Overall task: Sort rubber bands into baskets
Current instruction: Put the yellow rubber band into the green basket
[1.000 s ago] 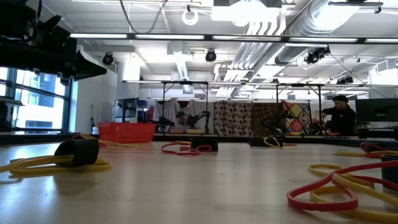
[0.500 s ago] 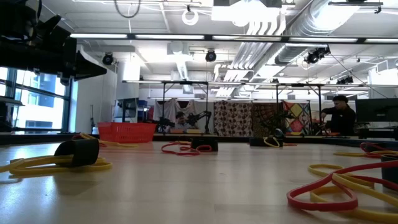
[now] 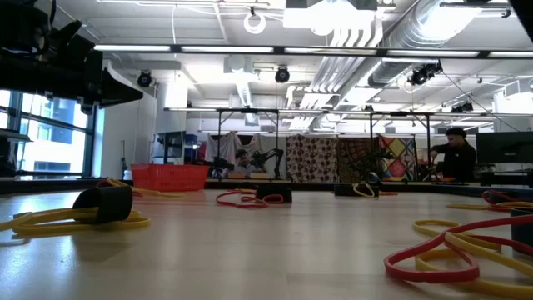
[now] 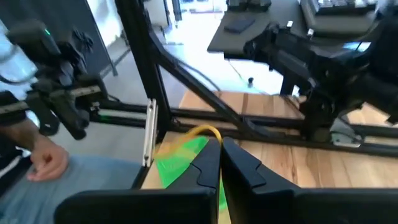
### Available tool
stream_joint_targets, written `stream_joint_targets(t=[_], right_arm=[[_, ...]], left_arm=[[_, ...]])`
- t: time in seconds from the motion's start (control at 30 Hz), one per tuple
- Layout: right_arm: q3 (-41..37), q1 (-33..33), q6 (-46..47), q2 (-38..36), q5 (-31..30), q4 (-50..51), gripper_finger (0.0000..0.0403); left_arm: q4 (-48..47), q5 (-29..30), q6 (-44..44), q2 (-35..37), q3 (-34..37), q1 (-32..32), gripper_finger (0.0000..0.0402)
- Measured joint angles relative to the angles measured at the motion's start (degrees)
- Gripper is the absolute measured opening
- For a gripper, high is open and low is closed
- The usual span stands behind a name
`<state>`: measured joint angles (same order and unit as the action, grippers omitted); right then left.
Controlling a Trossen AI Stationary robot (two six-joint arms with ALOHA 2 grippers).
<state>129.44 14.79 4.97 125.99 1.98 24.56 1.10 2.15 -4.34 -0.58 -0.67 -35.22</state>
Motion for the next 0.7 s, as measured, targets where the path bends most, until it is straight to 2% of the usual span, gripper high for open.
stream_joint_targets(t=[0.1, 0.23, 0.37, 0.53, 0.7], right_arm=[[5.64, 0.0, 0.04, 4.84, 0.28, 1.97, 0.0], [2.15, -0.69, 3.39, 5.5, 4.24, -4.34, 0.0], [2.15, -1.02, 5.54, 7.29, 4.17, -6.73, 0.0], [2.08, -0.87, 8.93, 10.25, 7.94, -11.19, 0.0], [2.08, -0.9, 11.39, 12.16, 8.4, -13.18, 0.0]], left_arm=[[0.0, -0.01, 0.0, 0.0, 0.0, 0.0, 0.0001], [0.0, 0.02, 0.0, 0.0, 0.0, 0.0, 0.0001], [-0.03, -0.07, 0.0, 0.0, 0.0, 0.0, 0.0001], [0.01, 0.0, 0.0, 0.0, 0.0, 0.0, 0.0001], [0.0, -0.02, 0.0, 0.0, 0.0, 0.0, 0.0001]])
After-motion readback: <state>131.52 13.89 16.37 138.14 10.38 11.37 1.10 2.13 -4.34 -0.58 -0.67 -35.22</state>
